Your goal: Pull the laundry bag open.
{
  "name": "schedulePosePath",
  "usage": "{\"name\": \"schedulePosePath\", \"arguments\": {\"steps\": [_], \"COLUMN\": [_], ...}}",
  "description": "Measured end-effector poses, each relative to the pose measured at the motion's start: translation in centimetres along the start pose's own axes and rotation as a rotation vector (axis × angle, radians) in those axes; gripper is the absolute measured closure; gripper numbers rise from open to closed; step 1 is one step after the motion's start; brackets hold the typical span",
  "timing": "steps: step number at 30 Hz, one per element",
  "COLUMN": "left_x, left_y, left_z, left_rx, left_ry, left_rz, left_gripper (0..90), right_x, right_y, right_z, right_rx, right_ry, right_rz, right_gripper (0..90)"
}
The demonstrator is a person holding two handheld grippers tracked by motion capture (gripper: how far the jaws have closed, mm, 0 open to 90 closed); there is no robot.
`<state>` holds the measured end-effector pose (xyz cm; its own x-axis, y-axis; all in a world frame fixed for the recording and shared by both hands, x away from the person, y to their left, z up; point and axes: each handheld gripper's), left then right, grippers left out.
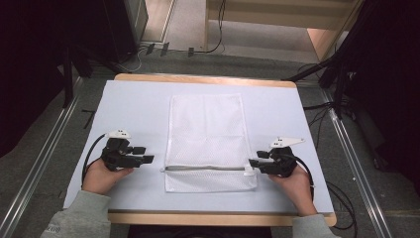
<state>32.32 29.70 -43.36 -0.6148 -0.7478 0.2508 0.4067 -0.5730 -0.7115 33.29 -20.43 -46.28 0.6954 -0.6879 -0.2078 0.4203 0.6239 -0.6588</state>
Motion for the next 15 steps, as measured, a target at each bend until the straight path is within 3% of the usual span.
{"name": "schedulePosePath", "arguments": {"steps": [4, 15], "left_x": [-0.81, -1.19], "left_y": [-0.17, -0.06], "left_z": [-0.10, -0.12], "left_rx": [0.004, 0.004], "left_ry": [-0.026, -0.022], "left_rz": [0.020, 0.032], "left_gripper": [38.4, 33.4], "right_x": [0.55, 0.95], "right_y": [-0.22, -0.30], "right_z": [-0.15, -0.20], "right_rx": [0.008, 0.019], "right_ry": [0.023, 0.033], "right_rz": [-0.019, -0.028], "right_gripper": [44.3, 42.6]}}
Point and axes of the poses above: each handheld gripper's, and its own axes: y roughly forward along the jaws, z roughly out of its top, x roughly to its right, and after that the axes turned 1 degree about z, right-handed
